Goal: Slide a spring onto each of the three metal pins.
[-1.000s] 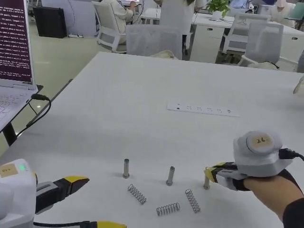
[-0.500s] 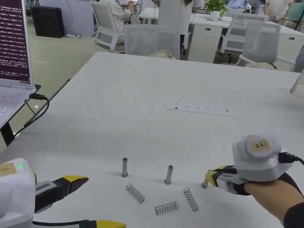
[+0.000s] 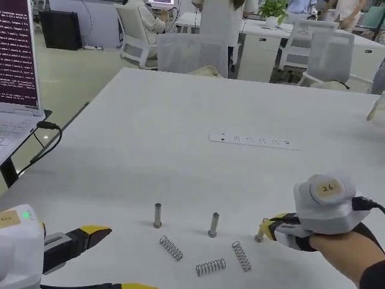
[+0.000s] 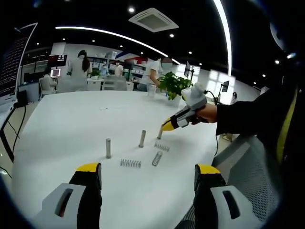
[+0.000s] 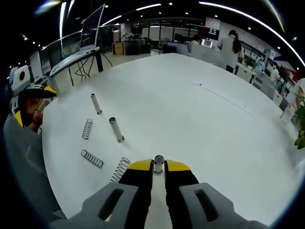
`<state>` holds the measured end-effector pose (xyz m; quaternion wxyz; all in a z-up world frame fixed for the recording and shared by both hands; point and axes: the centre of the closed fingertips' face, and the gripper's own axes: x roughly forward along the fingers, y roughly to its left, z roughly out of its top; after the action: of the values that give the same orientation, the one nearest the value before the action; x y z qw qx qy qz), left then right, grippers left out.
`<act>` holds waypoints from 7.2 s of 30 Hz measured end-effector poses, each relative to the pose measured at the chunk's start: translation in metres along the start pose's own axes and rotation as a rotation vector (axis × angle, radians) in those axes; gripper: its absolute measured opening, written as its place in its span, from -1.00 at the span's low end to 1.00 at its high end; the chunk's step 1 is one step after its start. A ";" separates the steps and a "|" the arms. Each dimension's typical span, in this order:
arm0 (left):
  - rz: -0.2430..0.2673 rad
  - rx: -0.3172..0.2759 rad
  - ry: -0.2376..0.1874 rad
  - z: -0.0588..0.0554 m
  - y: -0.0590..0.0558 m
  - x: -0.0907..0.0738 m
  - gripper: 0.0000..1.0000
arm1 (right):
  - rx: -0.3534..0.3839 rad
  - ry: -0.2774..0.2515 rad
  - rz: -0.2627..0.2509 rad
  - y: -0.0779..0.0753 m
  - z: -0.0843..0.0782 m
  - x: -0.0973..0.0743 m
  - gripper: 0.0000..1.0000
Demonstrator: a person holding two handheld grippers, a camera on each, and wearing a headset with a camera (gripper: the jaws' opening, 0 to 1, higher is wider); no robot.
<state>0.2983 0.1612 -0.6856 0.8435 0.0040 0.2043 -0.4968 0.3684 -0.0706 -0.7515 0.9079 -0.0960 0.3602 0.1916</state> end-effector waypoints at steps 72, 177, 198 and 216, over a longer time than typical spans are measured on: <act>-0.017 -0.001 -0.016 0.003 -0.005 0.000 0.51 | -0.044 0.179 0.114 0.070 -0.048 0.009 -0.73; -0.337 0.620 0.062 0.002 -0.046 0.065 -0.87 | -0.239 0.142 0.519 0.181 0.032 -0.067 -0.83; -0.346 0.422 0.093 -0.001 -0.050 0.067 -0.96 | -0.263 0.061 0.488 0.179 0.051 -0.070 -0.83; -0.394 0.330 0.079 0.004 -0.062 0.063 -0.97 | -0.369 0.118 0.514 0.186 0.044 -0.066 -0.81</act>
<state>0.2744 0.0760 -0.6913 0.7097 0.1211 0.1498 -0.6776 0.2739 0.0933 -0.6811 0.7748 -0.1758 0.3839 0.4706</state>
